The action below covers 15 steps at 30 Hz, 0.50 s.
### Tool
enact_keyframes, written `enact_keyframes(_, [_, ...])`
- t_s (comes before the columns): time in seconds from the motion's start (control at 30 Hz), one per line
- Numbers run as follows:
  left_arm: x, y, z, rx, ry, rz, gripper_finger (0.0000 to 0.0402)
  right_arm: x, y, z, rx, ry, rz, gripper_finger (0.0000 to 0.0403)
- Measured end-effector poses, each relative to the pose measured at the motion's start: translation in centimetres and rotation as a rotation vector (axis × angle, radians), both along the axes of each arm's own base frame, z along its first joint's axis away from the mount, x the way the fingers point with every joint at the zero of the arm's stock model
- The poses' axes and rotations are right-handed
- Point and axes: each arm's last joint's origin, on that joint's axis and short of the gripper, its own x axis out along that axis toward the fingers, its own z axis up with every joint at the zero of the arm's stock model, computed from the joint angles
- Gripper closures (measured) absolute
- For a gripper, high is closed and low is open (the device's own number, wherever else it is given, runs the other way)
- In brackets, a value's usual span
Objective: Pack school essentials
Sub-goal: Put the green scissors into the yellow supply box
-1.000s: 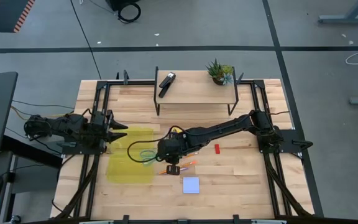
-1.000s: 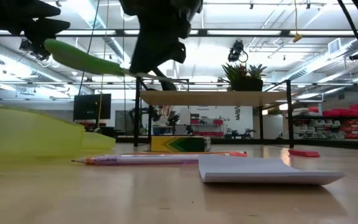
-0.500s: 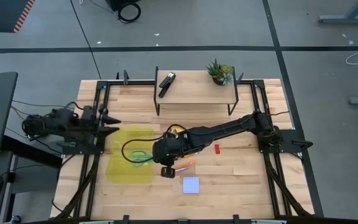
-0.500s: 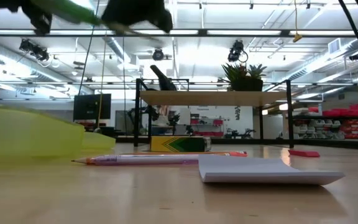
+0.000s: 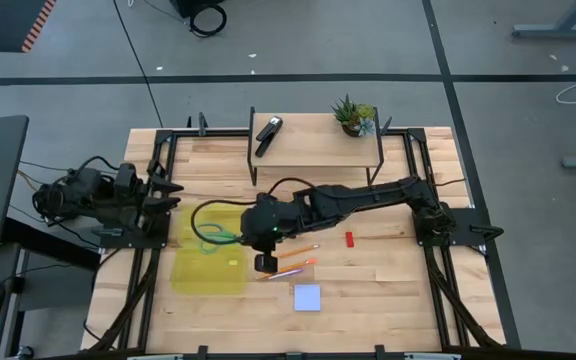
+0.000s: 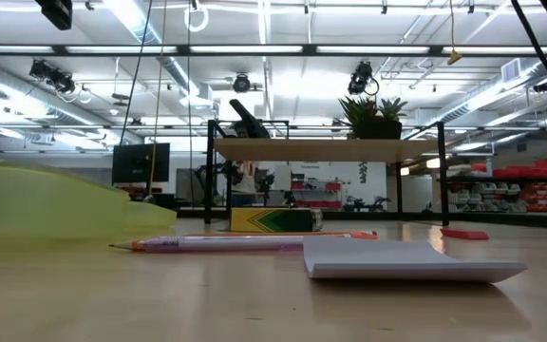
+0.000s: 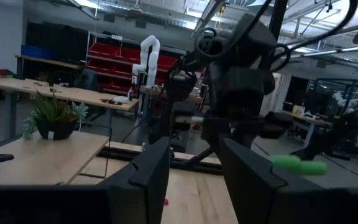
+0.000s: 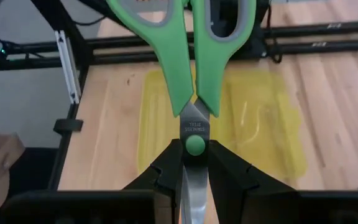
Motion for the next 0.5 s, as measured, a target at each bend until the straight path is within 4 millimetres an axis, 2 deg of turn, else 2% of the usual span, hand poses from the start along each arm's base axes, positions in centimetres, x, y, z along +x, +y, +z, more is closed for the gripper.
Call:
enact_keyframes(0.1, [0.0,0.0,0.1,-0.001,-0.006,0.0,0.0247,0.2,0.1,0.3,-0.007,-0.039,0.012,0.0332])
enact_keyframes(0.3, [0.0,0.0,0.1,0.012,-0.015,0.003,0.025,1.5,0.6,-1.1,0.033,-0.079,0.058,0.0332])
enact_keyframes(0.5, [-0.1,0.0,0.2,0.01,-0.024,0.003,0.025,3.7,2.0,-4.0,0.07,-0.093,0.119,0.0332])
